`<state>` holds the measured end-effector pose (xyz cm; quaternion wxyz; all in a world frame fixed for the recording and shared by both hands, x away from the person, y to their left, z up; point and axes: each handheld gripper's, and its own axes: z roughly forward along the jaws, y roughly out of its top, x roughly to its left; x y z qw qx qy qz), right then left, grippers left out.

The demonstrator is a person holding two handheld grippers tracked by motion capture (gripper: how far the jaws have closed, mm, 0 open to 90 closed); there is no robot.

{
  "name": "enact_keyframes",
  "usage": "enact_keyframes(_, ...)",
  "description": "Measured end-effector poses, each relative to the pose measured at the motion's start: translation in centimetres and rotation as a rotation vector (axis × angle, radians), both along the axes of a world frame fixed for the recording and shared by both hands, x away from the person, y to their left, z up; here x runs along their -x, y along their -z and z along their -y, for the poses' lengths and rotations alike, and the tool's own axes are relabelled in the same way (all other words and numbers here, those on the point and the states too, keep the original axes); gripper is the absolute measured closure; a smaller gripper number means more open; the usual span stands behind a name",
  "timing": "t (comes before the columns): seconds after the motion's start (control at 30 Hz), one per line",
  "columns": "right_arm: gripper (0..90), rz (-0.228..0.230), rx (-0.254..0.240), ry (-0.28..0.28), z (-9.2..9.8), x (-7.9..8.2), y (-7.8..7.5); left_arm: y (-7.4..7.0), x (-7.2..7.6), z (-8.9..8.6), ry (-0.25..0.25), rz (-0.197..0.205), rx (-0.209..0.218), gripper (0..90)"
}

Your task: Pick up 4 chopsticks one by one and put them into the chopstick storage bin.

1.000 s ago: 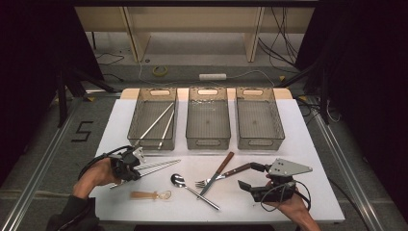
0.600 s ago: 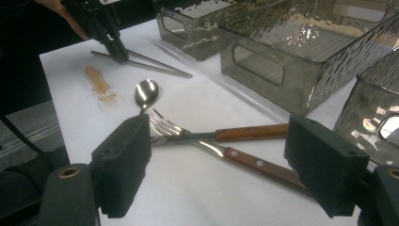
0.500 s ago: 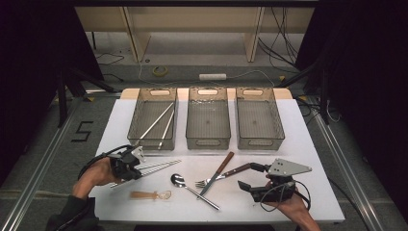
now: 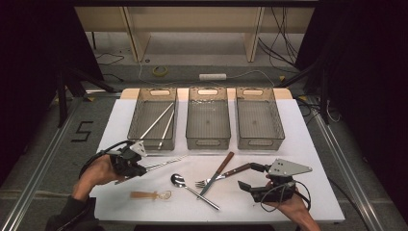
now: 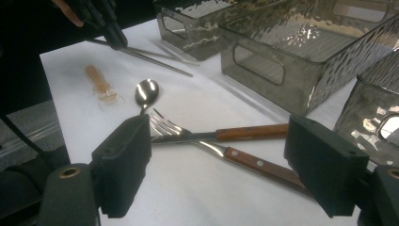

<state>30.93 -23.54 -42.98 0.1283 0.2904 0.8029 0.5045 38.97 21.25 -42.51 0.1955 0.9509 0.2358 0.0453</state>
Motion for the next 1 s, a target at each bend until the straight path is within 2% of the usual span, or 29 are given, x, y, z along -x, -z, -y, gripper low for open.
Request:
enact_keyframes(0.13, 24.4, 0.000, 0.001, -0.001, 0.0, 0.0, 0.0, -1.1, 0.2, 0.4, -0.007, 0.022, 0.030, 84.7)
enact_keyframes(0.33, 24.4, 0.001, 0.003, 0.002, 0.0, 0.0, 0.0, -1.8, 0.2, 0.5, -0.037, 0.019, 0.097, 84.7)
enact_keyframes(0.43, 24.4, 0.000, 0.002, 0.002, 0.0, 0.0, 0.0, -2.1, 0.1, 0.5, -0.067, 0.026, 0.137, 84.7)
enact_keyframes(0.53, 24.4, 0.000, 0.002, 0.002, 0.0, 0.0, 0.0, -2.4, -0.1, 0.5, -0.105, 0.038, 0.147, 84.7)
enact_keyframes(0.73, 24.3, 0.004, 0.001, 0.013, 0.1, 0.0, 0.0, -2.7, -0.4, 0.1, -0.152, 0.034, 0.223, 84.7)
enact_keyframes(1.0, 24.2, 0.003, -0.002, 0.021, 0.1, -0.1, 0.1, -5.0, -1.1, 0.2, -0.169, 0.082, 0.313, 84.7)
